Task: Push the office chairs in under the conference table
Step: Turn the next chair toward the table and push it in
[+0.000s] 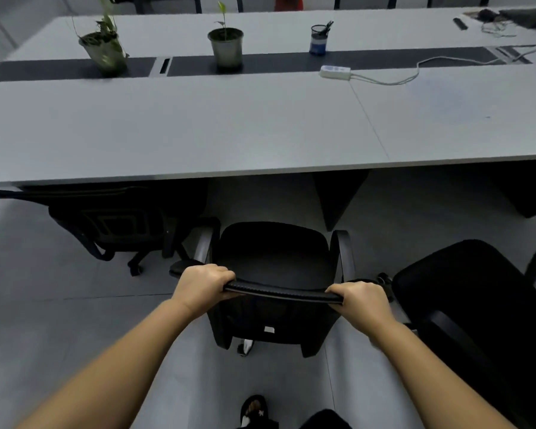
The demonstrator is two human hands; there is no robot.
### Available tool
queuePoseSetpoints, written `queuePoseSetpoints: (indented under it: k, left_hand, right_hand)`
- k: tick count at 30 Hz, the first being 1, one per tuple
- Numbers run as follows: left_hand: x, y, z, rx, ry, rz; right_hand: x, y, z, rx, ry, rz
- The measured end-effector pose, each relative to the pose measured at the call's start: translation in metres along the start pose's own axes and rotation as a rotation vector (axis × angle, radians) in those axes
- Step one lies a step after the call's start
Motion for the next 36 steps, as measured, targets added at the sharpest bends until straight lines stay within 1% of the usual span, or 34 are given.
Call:
queuePoseSetpoints:
  k: [6,11,15,19,22,26,30,34,36]
  left_hand:
    - [0.042,0.063,0.013,-0.002,0.026,-0.025]
    - [0.063,0.115,0.028,0.007,0.023,-0.128]
    - [0.068,0.161,0.037,0.017,0.033,-0.195]
    - [0.070,0.207,0.045,0.048,0.007,-0.238]
    - [0.078,0.239,0.052,0.048,-0.009,-0.263]
    - [0.090,0.276,0.061,0.049,-0.056,-0.271]
    - [0.093,0.285,0.077,0.073,-0.070,-0.228]
    - [0.093,0.287,0.076,0.075,-0.040,-0.212]
    - [0.093,0.287,0.074,0.069,-0.025,-0.209]
  right_hand:
    - [-0.020,0.078,0.006,0.040,-0.008,-0.085]
    - [-0.053,0.153,-0.001,0.057,0.015,-0.158]
    - [-0.092,0.206,-0.003,0.150,-0.017,-0.161]
    - [-0.121,0.244,-0.001,0.334,0.017,-0.174]
    - [-0.143,0.272,-0.001,0.379,0.005,-0.151]
    - [-0.164,0.300,-0.005,0.365,0.016,-0.156]
    - [-0.171,0.306,-0.003,0.253,-0.009,-0.184]
    - [-0.175,0.306,0.001,0.274,-0.063,-0.165]
    - [-0.174,0.308,-0.002,0.252,-0.076,-0.161]
Point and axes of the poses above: each hand's wrist, its own y-axis towards the middle knuckle, its own z-axis out of the palm, x = y × z, the point moved 10 cm from there along y, towards the middle knuckle, and after that the axes turned 9 degrees about y, right-handed, at the moved point
